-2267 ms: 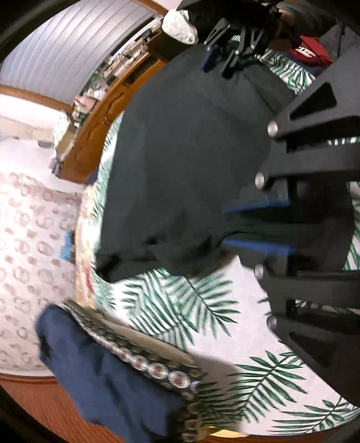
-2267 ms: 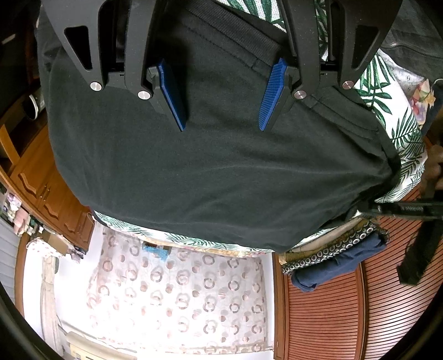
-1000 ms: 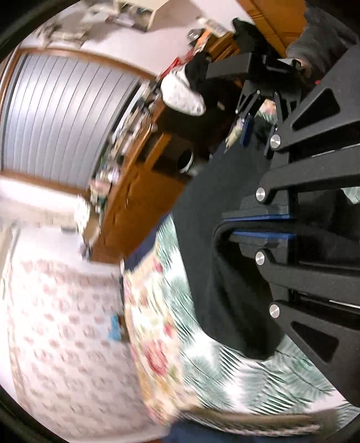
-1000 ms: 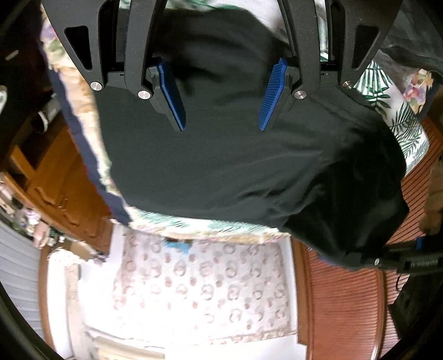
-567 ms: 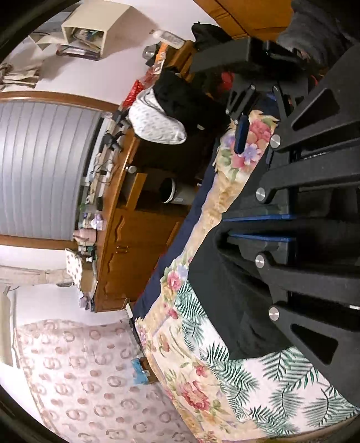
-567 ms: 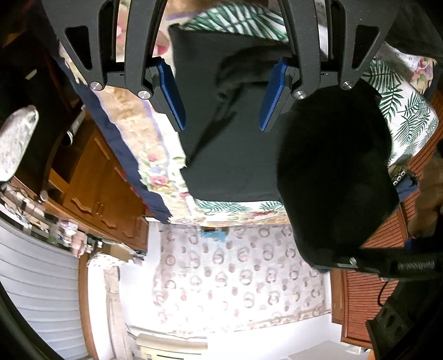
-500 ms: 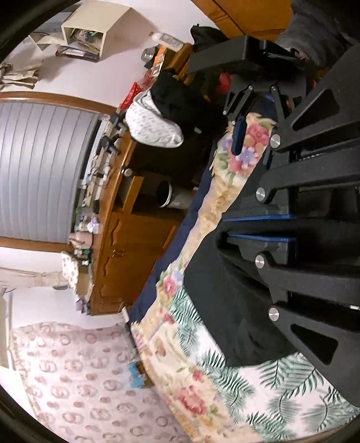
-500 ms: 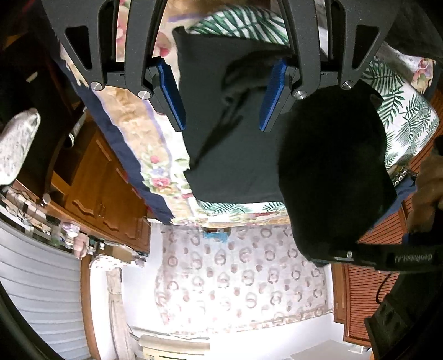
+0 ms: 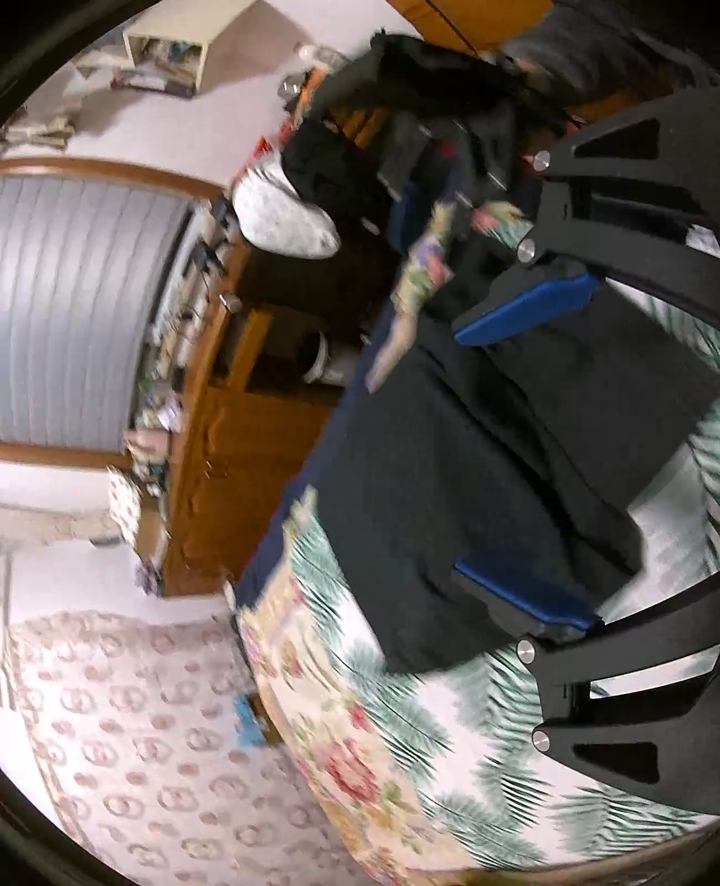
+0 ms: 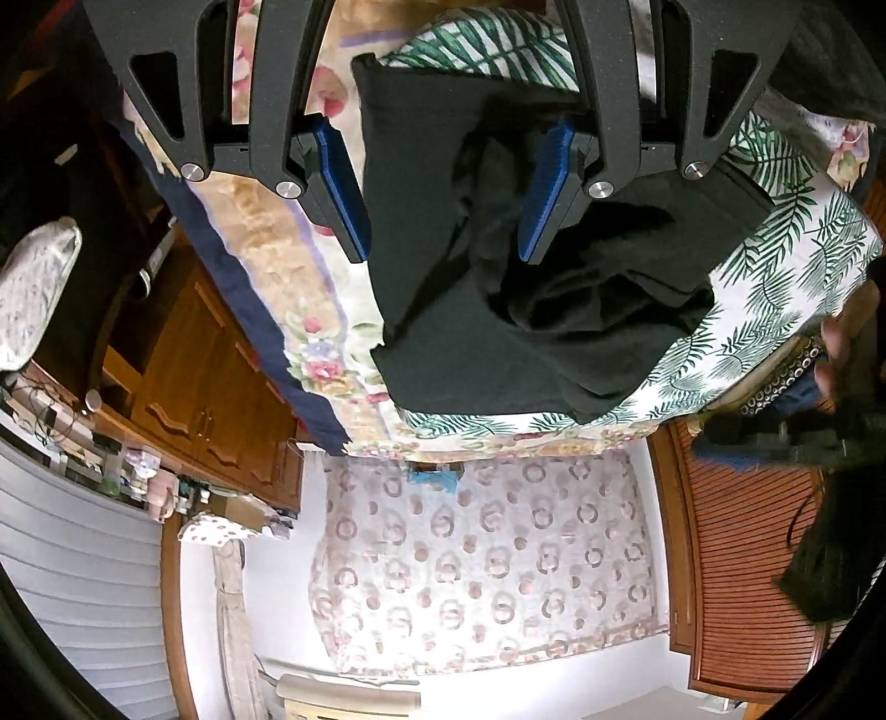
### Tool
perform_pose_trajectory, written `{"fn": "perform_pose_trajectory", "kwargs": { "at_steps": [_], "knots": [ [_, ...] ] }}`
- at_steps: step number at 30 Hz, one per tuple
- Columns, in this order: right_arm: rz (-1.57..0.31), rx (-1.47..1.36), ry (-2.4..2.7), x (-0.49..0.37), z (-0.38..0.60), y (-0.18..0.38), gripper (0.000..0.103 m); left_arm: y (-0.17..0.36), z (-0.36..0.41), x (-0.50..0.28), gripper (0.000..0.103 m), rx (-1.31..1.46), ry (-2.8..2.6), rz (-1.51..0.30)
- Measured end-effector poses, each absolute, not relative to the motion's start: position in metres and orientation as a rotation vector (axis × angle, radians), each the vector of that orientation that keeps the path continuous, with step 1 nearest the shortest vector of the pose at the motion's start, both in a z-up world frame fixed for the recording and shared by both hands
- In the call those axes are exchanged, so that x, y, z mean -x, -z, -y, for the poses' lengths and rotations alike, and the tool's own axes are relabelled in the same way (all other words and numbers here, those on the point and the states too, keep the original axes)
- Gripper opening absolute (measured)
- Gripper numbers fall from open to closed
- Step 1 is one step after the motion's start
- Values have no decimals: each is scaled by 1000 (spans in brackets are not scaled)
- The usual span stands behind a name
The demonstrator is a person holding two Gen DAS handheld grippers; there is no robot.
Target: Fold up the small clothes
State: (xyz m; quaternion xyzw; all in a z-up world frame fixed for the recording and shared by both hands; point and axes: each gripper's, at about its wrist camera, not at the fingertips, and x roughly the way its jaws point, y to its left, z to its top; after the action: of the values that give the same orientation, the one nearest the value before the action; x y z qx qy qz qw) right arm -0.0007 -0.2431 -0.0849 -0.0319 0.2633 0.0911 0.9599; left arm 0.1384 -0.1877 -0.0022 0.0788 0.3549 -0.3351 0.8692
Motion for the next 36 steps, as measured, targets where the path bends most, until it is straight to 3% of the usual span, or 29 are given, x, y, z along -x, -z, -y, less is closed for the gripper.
{"fn": "perform_pose_trajectory", "kwargs": {
  "at_steps": [12,36],
  "knots": [
    [-545,126,-273,-17,219,79,57,66,105,-143,79,-127,489,-847],
    [-760,384,-644,-104,128,73,57,52,41,-112,79,-74,375,-743]
  ]
}}
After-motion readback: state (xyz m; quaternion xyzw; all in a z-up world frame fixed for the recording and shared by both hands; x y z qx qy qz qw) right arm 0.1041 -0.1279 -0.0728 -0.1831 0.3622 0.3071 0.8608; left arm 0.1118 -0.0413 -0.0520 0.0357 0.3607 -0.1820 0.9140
